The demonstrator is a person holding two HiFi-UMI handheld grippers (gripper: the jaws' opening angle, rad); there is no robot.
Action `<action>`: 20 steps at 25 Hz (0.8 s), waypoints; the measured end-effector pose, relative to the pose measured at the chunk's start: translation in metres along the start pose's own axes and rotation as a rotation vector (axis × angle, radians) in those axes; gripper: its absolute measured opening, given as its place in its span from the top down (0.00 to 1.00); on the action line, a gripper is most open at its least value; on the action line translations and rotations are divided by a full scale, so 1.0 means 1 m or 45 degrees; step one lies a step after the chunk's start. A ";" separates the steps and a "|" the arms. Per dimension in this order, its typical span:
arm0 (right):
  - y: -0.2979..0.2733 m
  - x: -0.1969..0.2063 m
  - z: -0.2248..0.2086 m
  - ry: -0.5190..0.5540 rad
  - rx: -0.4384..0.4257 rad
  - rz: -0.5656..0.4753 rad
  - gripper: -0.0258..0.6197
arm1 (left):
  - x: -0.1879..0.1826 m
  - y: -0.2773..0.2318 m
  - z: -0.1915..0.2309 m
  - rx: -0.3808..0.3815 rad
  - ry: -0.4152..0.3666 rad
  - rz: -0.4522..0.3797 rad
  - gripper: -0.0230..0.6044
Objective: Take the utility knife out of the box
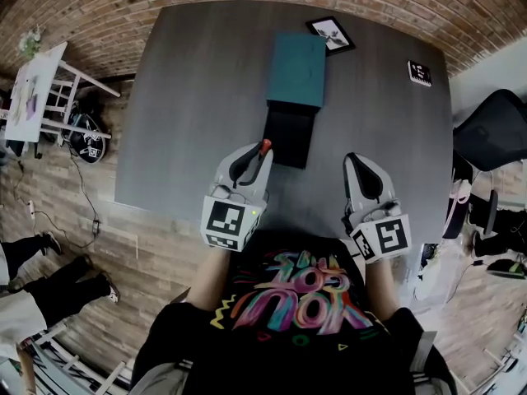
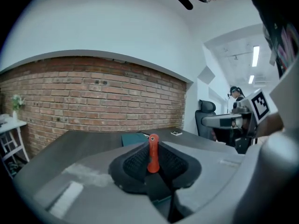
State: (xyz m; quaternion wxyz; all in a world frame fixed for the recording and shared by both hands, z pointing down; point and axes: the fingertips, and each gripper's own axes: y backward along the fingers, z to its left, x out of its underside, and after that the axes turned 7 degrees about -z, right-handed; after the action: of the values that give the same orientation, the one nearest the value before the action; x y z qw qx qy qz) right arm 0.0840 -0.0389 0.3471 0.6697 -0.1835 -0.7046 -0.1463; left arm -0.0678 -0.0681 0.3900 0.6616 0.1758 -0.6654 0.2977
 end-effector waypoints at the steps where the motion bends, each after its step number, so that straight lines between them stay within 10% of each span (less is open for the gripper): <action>1: 0.001 0.000 0.000 -0.003 0.003 -0.001 0.96 | 0.002 0.002 0.001 -0.008 0.027 0.000 0.87; 20: 0.003 0.002 -0.011 -0.037 0.031 -0.023 0.96 | 0.006 0.000 0.014 -0.043 0.038 0.028 0.87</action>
State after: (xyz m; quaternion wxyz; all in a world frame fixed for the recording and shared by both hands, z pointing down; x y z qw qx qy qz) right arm 0.0952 -0.0408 0.3499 0.6602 -0.1710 -0.7177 -0.1410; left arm -0.0786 -0.0761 0.3964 0.6711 0.1527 -0.6623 0.2963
